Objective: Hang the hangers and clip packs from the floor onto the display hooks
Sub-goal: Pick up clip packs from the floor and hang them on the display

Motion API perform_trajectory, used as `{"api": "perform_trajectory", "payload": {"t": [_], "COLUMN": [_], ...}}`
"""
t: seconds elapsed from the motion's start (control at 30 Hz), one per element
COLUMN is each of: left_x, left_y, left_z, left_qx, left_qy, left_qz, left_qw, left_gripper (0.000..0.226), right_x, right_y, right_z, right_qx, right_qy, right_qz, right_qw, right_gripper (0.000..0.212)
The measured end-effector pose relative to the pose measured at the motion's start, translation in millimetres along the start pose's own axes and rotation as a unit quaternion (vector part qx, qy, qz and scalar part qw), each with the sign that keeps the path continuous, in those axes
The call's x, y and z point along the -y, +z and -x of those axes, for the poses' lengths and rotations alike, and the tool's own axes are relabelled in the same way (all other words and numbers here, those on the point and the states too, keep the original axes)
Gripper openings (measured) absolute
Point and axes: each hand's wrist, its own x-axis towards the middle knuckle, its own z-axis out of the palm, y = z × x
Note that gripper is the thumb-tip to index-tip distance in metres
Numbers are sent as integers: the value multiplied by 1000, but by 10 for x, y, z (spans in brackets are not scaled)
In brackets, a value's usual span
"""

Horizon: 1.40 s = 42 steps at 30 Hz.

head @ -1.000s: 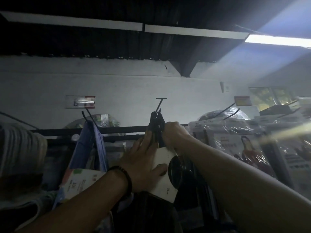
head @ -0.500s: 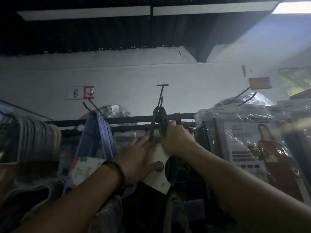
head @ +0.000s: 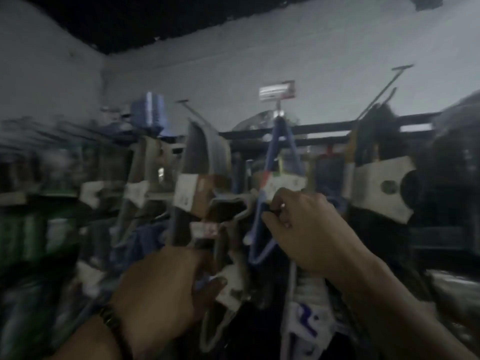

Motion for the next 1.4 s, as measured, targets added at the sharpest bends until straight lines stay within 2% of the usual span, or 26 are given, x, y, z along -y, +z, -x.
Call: {"api": "perform_trajectory", "payload": {"t": [0.07,0.1,0.17,0.23,0.27,0.33,0.37,0.47,0.6,0.77,0.9,1.07,1.2,1.4], "left_x": [401,582,944,1329,1479,1721,1823,2091,2353,2850,3450,4097,4568,5215], "left_y": [-39,-52,-24,41,51,61,87,201,472,752,826,1061,1400,2250], "left_z": [604,919,1595,2315,2677,3433,3806,4868,6024,6983,7546,8387,9201,10671], "left_qx": [17,56,142,197,222,256,263,275,298,360,371,321,316,299], "left_qy": [-38,-83,-180,-240,-270,-339,-379,-495,-614,-720,-768,-818,-807,-810], "left_qz": [-36,-41,-16,-28,-21,28,51,63,74,154,179,190,247,304], "left_qw": [998,994,973,950,937,905,886,822,727,573,491,438,433,403], "left_gripper": [11,11,37,62,62,37,30,38,38,47,50,43,34,32], "right_x": [550,833,1412,2015,2319,2940,3241,4114,5058,5961,6634,7655,8483,9368], "right_y": [435,677,1165,1662,1901,2365,2581,3213,3999,5010,5737,6568,7165,8201], "right_z": [142,234,465,760,925,1315,1527,2176,2913,3579,3900,4263,4803,6021], "right_qx": [79,119,197,259,285,333,365,455,587,697,769,797,810,848], "right_qy": [-45,-65,-97,-123,-133,-161,-171,-213,-249,-251,-282,-342,-332,-315], "right_qz": [-62,-83,-128,-196,-227,-258,-269,-293,-303,-281,-219,-157,-157,-109], "right_qw": [994,987,967,938,922,892,875,814,708,610,530,474,456,411], "right_gripper": [22,21,18,17,17,23,22,21,21,30,37,41,33,28]}}
